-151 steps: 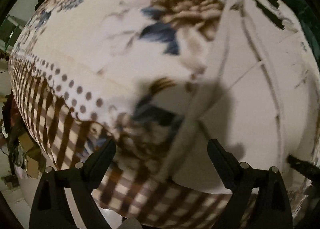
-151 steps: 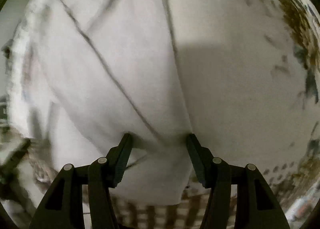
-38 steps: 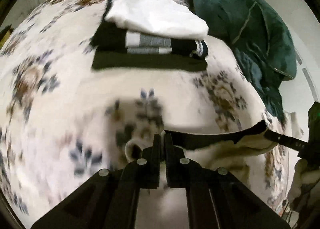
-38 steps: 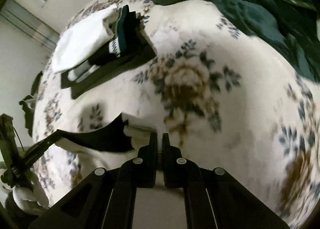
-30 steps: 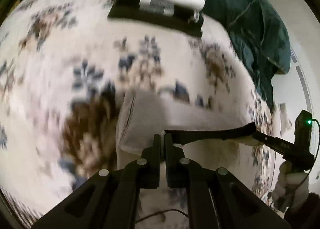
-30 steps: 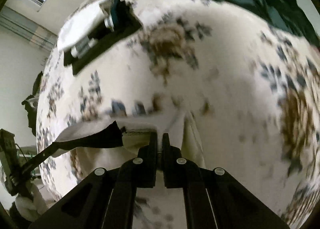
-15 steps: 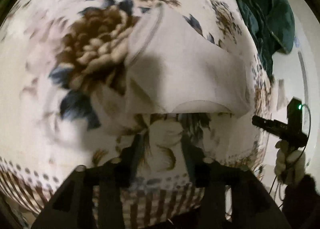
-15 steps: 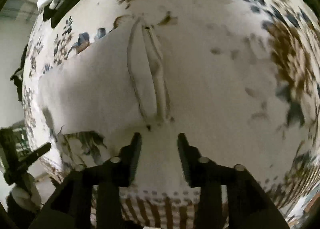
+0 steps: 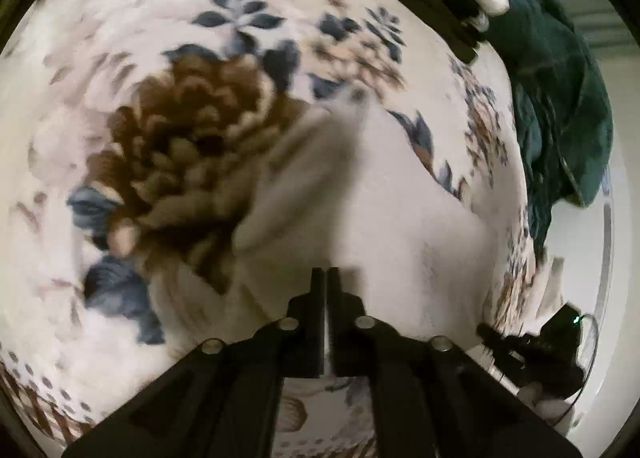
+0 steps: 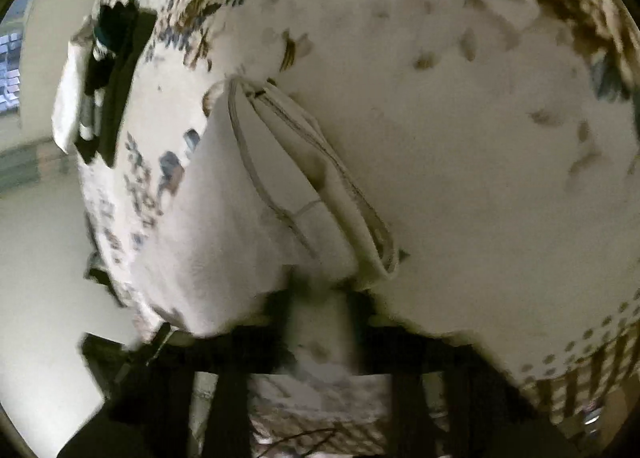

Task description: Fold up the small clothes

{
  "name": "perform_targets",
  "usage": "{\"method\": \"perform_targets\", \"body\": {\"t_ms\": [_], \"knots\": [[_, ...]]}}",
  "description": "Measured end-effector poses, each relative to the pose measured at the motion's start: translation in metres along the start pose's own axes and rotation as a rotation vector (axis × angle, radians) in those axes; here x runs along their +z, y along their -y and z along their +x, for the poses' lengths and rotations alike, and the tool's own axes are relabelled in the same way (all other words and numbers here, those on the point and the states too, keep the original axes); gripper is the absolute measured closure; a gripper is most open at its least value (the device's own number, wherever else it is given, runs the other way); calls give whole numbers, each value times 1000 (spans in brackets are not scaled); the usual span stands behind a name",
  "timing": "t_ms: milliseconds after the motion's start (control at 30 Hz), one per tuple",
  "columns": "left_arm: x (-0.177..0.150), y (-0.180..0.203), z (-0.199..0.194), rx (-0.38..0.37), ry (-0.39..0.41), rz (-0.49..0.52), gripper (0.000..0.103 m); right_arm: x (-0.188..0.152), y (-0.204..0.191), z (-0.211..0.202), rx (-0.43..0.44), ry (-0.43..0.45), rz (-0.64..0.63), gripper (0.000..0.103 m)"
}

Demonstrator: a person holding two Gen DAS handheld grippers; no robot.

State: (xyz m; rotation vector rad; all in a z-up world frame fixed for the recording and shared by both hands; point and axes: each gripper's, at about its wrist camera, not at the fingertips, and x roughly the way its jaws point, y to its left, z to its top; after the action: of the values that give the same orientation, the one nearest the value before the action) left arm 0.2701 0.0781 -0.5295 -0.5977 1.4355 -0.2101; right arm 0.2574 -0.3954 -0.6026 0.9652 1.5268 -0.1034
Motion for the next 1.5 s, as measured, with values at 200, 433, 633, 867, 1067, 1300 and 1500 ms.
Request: {"method": "perform_targets", "body": {"t_ms": [200, 433, 633, 867, 1067, 1300, 1500], "knots": [[-20, 11, -21, -30, 8, 16, 103, -4, 0, -26, -9, 84, -21, 97], [-14, -12, -12, -11, -60, -64, 82, 1, 0, -26, -39, 35, -64, 96], [-1, -26, 4, -25, -28, -167, 50, 5, 5, -19, 0, 7, -5, 76], [-10, -3, -11, -6, 38, -105, 100, -3, -2, -18, -42, 31, -45, 89], [-21, -6, -20, -25, 12, -129, 100, -6, -4, -27, -63, 59, -65, 96], [-11, -22, -9, -29, -88, -144, 78, -2, 9, -16, -108, -29, -54, 97], [20, -2, -30, -148, -23, -16, 32, 10, 5, -33, -60, -6, -109, 62]]}}
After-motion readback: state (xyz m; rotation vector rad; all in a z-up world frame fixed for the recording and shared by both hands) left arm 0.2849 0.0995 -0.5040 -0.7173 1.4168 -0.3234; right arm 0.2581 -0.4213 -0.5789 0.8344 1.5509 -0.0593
